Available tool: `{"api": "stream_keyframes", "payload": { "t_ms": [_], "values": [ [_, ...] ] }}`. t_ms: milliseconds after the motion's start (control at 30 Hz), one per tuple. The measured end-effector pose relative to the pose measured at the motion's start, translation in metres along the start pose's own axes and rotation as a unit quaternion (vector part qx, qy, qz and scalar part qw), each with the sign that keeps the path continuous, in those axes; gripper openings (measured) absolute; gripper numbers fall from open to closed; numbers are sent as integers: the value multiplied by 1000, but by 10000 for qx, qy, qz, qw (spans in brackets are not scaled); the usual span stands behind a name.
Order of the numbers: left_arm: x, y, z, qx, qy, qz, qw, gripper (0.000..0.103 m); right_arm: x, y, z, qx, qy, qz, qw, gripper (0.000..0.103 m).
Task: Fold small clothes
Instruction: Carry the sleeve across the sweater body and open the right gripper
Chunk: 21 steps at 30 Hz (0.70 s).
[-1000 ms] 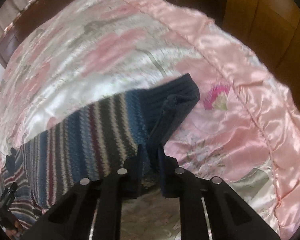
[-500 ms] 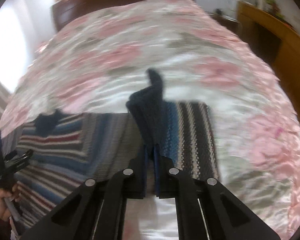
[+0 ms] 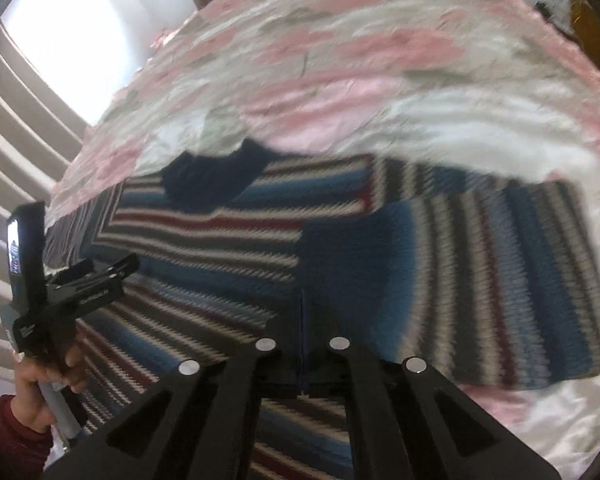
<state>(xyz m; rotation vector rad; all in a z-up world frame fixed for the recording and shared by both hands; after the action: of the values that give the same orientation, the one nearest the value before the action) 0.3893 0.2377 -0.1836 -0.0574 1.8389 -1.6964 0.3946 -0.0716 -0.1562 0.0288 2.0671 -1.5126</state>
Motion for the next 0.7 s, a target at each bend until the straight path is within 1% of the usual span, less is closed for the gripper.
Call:
{"api": "stream_keyframes", "payload": {
  "t_ms": [100, 167, 200, 267, 333, 400, 500, 533, 600, 633, 700],
  "values": [
    [8, -1, 12, 212, 93, -172, 9996, 100, 10, 15, -6, -4, -102, -262, 9996, 10],
    [16, -4, 26, 393, 216, -303, 9985, 100, 15, 9, -2, 34, -109, -267, 9996, 18],
    [18, -6, 32, 455, 265, -345, 9980, 100, 19, 2, 4, 60, -60, -239, 9997, 20],
    [27, -9, 51, 651, 365, -479, 9961, 100, 24, -12, 17, 133, 16, -176, 9998, 21],
    [38, -10, 75, 936, 426, -720, 9921, 100, 31, -30, 37, 339, 122, -92, 9993, 22],
    [46, -11, 94, 1147, 457, -921, 9881, 100, 42, -48, 60, 413, 316, 1, 9986, 23],
    [61, -5, 126, 1448, 454, -1331, 9794, 100, 59, -70, 89, 417, 552, 185, 9974, 23],
    [67, -1, 138, 1552, 410, -1551, 9748, 100, 64, -75, 96, 450, 577, 225, 9971, 23],
    [75, 8, 149, 1653, 330, -1821, 9687, 100, 75, -86, 110, 467, 675, 338, 9960, 23],
    [78, 13, 155, 1632, 266, -1919, 9674, 100, 80, -90, 115, 426, 739, 388, 9956, 23],
    [79, 19, 161, 1512, 166, -1869, 9705, 100, 89, -95, 122, 399, 814, 492, 9947, 24]
  ]
}}
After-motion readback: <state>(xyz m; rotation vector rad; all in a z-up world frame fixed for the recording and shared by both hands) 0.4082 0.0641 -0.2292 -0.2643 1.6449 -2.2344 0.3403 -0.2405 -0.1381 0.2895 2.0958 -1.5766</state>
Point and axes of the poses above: each gripper's, at about its wrist camera, not at the fingertips, and y roughly the way its jaws point, z to its right, x to its underside, the point moved 3 cm from there along y, roughly the way its jaws point, and after that the axes turned 15 degrees about -y, right-handed, at the moved point
